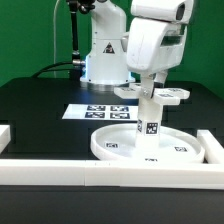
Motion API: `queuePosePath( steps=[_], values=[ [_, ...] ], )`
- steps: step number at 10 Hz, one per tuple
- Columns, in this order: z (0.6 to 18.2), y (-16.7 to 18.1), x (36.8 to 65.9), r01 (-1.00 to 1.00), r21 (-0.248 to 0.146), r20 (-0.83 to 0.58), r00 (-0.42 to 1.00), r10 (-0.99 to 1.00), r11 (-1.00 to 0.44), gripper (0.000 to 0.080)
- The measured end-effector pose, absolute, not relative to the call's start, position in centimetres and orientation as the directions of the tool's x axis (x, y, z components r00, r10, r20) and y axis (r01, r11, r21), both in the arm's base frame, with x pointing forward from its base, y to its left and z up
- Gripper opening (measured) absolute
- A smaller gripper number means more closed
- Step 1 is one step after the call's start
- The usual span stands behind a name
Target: Assemble round table
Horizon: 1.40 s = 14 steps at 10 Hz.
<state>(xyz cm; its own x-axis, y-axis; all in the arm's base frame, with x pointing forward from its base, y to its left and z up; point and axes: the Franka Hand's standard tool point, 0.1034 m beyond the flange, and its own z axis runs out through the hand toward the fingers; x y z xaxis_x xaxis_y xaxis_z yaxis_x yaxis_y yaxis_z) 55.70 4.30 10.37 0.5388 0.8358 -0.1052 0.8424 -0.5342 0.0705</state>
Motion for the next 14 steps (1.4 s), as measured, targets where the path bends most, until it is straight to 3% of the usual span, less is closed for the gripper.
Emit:
queuePosePath(
  steps=[4, 7, 8, 9, 10, 11, 14],
  values=[
    [10.4, 4.3, 55.7, 0.683, 0.087, -0.08, 0.731, 0.678, -0.726, 0.0445],
    [9.9, 3.9, 55.0, 0.372, 0.009, -0.072, 0.926, 0.37, -0.928, 0.0445],
    [9.9, 4.0, 55.0, 0.318, 0.008, -0.073, 0.946, 0.317, -0.948, 0.0445],
    [9.9, 4.0, 54.9, 0.265, 0.012, -0.072, 0.962, 0.263, -0.964, 0.0529],
    [9.9, 4.1, 55.0, 0.256, 0.015, -0.072, 0.964, 0.254, -0.967, 0.0529],
    [10.2, 4.1, 55.0, 0.272, 0.015, -0.067, 0.96, 0.271, -0.962, 0.0623],
    [13.3, 4.5, 55.1, 0.276, 0.017, -0.046, 0.96, 0.275, -0.961, 0.0649]
  ],
)
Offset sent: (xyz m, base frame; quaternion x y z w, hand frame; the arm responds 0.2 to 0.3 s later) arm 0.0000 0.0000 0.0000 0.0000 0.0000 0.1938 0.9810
